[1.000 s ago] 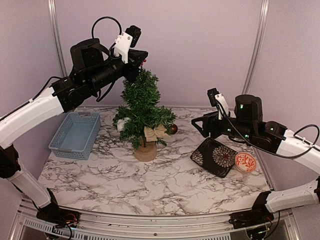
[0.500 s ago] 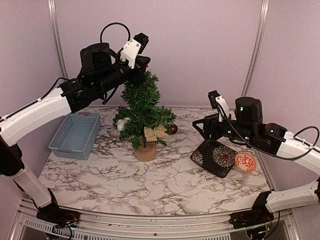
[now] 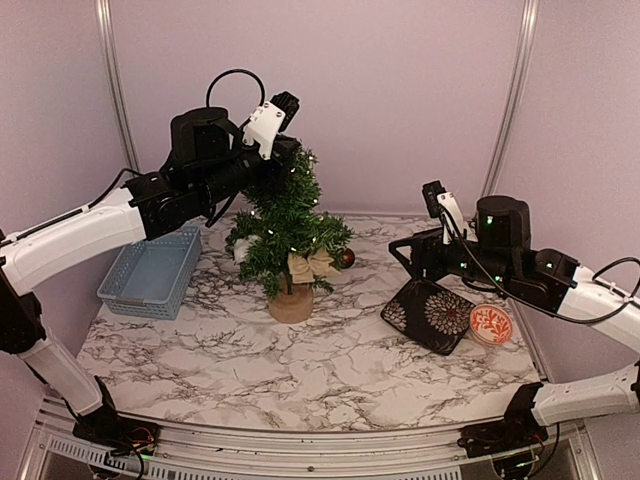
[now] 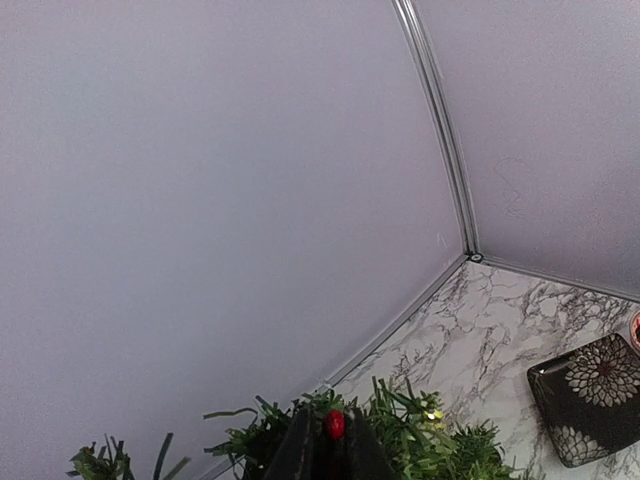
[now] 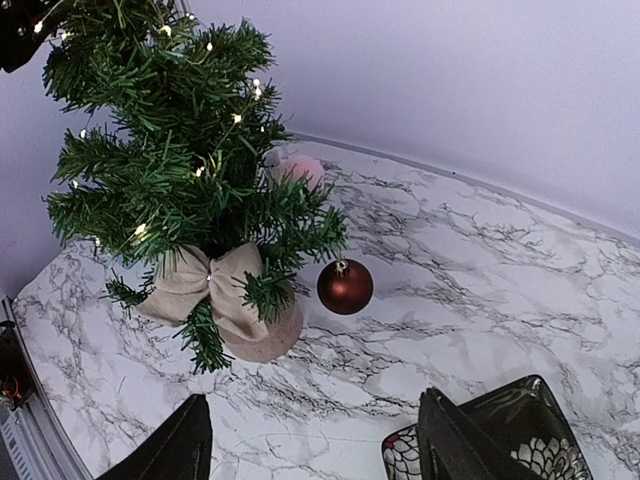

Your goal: Decorate the small christmas tree

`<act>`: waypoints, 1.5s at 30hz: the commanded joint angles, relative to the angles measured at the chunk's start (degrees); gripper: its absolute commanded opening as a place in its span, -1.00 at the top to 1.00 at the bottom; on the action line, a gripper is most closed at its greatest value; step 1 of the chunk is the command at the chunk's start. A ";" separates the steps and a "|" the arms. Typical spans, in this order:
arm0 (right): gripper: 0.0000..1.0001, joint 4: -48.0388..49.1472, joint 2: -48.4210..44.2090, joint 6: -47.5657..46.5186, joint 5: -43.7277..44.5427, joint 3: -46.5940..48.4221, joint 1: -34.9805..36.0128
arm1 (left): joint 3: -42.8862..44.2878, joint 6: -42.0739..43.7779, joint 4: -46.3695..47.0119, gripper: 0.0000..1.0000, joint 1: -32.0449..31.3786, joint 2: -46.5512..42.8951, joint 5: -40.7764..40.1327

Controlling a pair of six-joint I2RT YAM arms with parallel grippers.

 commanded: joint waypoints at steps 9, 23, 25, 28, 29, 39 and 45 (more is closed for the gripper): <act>-0.36 0.75 -1.05 1.52 0.41 -0.26 -0.35 | 1.00 -1.36 -0.78 0.08 -0.23 -3.21 -1.27; -0.37 1.51 -0.44 0.81 -0.05 0.35 -0.32 | 3.95 -3.20 -1.23 -0.21 -0.33 -6.28 1.57; -0.37 1.65 -0.15 0.46 -0.24 0.61 -0.32 | 3.89 -3.81 -1.32 -0.22 -0.35 -6.97 2.33; -0.38 1.75 0.14 0.08 -0.21 1.02 -0.31 | 3.60 -4.92 -1.39 -0.24 -0.31 -8.33 4.10; -0.38 1.86 0.22 -0.01 -0.21 1.15 -0.27 | 3.55 -5.44 -1.53 -0.24 -0.37 -8.77 4.64; -0.54 1.47 1.54 -2.19 -1.58 4.13 -0.28 | -2.63 -15.07 -5.61 -0.37 1.15 -18.52 -0.59; -0.98 0.83 1.60 -2.92 -1.50 5.50 -0.28 | -13.06 -26.09 -8.88 -0.46 9.16 -27.58 -4.43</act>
